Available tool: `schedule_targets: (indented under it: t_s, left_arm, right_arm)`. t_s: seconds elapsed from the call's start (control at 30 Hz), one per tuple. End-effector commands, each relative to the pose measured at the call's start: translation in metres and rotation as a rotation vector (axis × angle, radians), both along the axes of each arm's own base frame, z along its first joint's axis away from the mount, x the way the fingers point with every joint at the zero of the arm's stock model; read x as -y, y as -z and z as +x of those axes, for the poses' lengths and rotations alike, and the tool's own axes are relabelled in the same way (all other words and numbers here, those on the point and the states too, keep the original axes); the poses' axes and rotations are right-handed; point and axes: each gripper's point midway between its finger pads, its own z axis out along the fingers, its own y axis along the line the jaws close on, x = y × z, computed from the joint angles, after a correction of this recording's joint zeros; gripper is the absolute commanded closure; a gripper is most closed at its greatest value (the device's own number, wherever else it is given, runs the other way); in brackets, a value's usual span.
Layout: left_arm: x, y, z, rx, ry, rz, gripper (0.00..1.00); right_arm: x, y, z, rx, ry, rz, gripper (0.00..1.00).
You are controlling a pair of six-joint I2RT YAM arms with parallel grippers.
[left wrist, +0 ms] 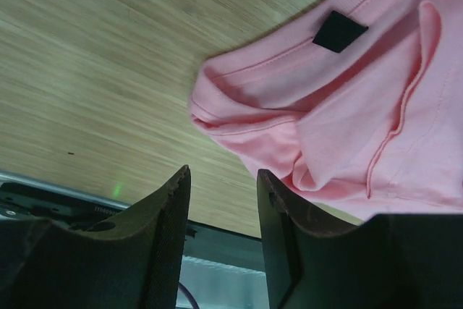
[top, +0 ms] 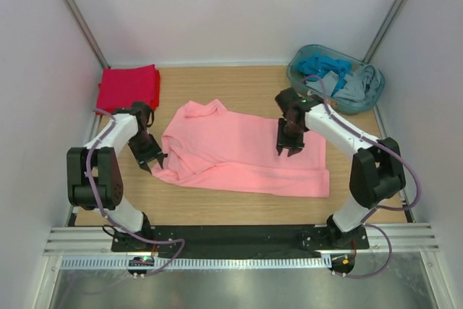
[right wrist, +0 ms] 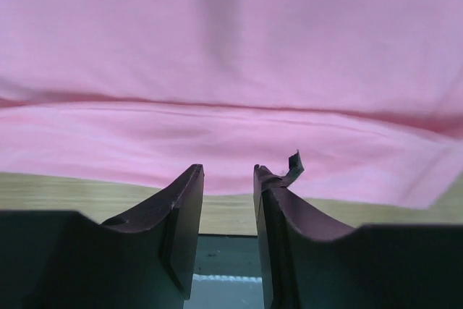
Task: Fold and stack the t-shirts
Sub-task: Fold the tshirt
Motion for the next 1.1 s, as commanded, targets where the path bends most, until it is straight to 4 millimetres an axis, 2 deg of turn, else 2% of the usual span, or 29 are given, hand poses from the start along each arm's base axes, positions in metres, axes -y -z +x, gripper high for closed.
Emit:
schedule_targets:
  t_s: [0.0,0.03,0.07,0.2,0.3,0.5,0.63,0.73,0.83,0.93,1.07]
  left_arm:
    - [0.01,0.001,0.018,0.071,0.0,-0.09,0.57]
    - [0.01,0.006,0.014,0.06,-0.004,-0.096,0.57]
    - [0.013,0.009,0.016,0.069,-0.005,-0.108,0.58]
    - [0.021,0.022,0.013,0.062,-0.009,-0.155,0.58]
    - [0.018,0.031,0.009,0.038,-0.005,-0.142,0.59]
    - [0.005,0.036,0.008,0.013,-0.001,-0.064,0.63]
    - [-0.01,0.032,-0.004,-0.011,-0.02,0.022,0.67]
    - [-0.018,0.025,-0.015,-0.007,-0.051,0.07,0.68]
    - [-0.015,0.017,-0.016,0.03,-0.064,0.054,0.65]
    - [-0.008,0.004,-0.004,0.101,-0.035,0.008,0.63]
    - [0.008,-0.006,0.014,0.205,0.05,-0.091,0.59]
  right_arm:
    - [-0.061,-0.015,0.025,0.112,-0.155,0.105,0.59]
    - [-0.076,-0.018,0.034,0.152,-0.183,0.133,0.59]
    - [-0.092,-0.017,0.031,0.155,-0.224,0.154,0.59]
    - [-0.128,0.007,0.035,0.14,-0.289,0.199,0.6]
    - [-0.138,0.018,0.032,0.12,-0.295,0.207,0.6]
    - [-0.121,0.047,0.029,0.113,-0.256,0.127,0.64]
    - [-0.096,0.067,0.025,0.112,-0.223,0.019,0.65]
    - [-0.087,0.076,0.019,0.103,-0.214,-0.012,0.66]
    - [-0.086,0.079,0.017,0.106,-0.205,-0.01,0.66]
    - [-0.089,0.074,0.02,0.121,-0.204,0.007,0.66]
    - [-0.1,0.048,0.031,0.17,-0.226,0.032,0.66]
